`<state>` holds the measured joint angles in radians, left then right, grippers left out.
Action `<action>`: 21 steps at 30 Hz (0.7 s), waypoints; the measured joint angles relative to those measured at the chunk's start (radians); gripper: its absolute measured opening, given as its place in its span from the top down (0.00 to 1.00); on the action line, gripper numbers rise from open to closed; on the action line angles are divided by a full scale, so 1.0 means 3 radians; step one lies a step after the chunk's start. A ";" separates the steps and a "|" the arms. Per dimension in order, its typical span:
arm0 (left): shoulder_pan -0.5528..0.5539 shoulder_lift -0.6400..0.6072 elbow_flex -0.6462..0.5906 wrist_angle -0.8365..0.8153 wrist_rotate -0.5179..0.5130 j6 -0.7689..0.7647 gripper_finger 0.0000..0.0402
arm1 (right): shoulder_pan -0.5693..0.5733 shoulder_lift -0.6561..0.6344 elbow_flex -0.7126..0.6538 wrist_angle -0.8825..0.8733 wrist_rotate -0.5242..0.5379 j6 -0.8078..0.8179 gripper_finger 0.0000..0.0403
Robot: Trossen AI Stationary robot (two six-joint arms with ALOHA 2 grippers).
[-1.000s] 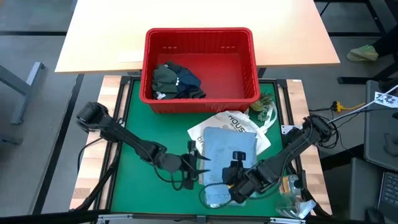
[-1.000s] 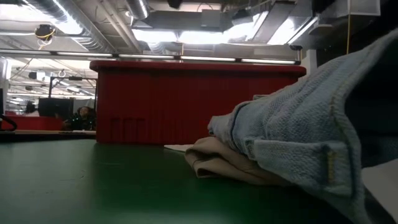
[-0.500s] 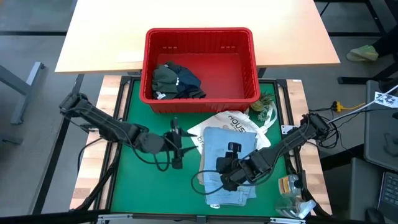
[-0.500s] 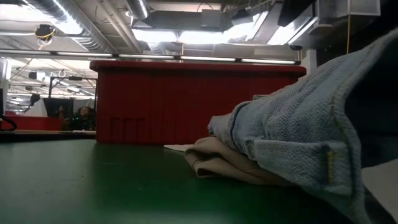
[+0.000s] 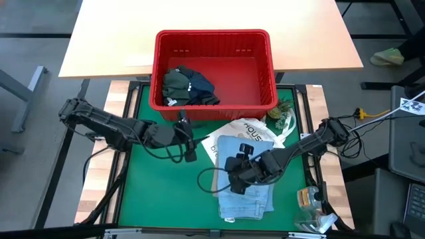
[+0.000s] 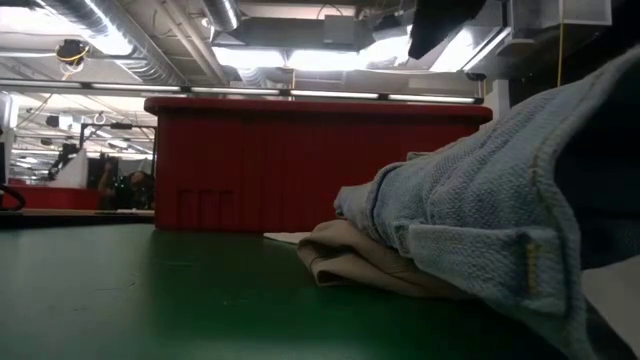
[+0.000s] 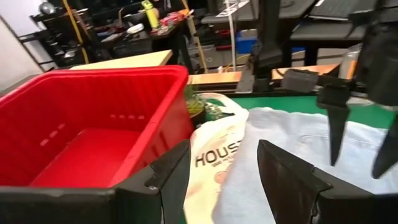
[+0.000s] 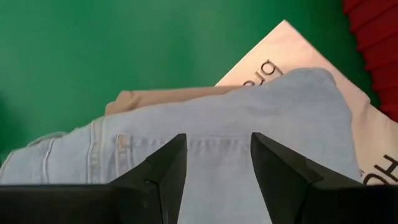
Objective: Fold Laundry from Bin
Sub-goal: Fold the green polo shirt
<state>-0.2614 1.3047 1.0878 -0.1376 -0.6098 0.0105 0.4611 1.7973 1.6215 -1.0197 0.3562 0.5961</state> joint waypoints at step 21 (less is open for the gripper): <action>0.1214 -0.0002 0.0037 0.0067 0.0004 0.0434 0.55 | -0.0084 0.0000 0.0000 0.0087 0.0123 -0.0001 0.56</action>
<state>0.1029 1.3041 1.0988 -0.1174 -0.6086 0.1407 0.4358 1.7973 1.6215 -0.9935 0.3931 0.5957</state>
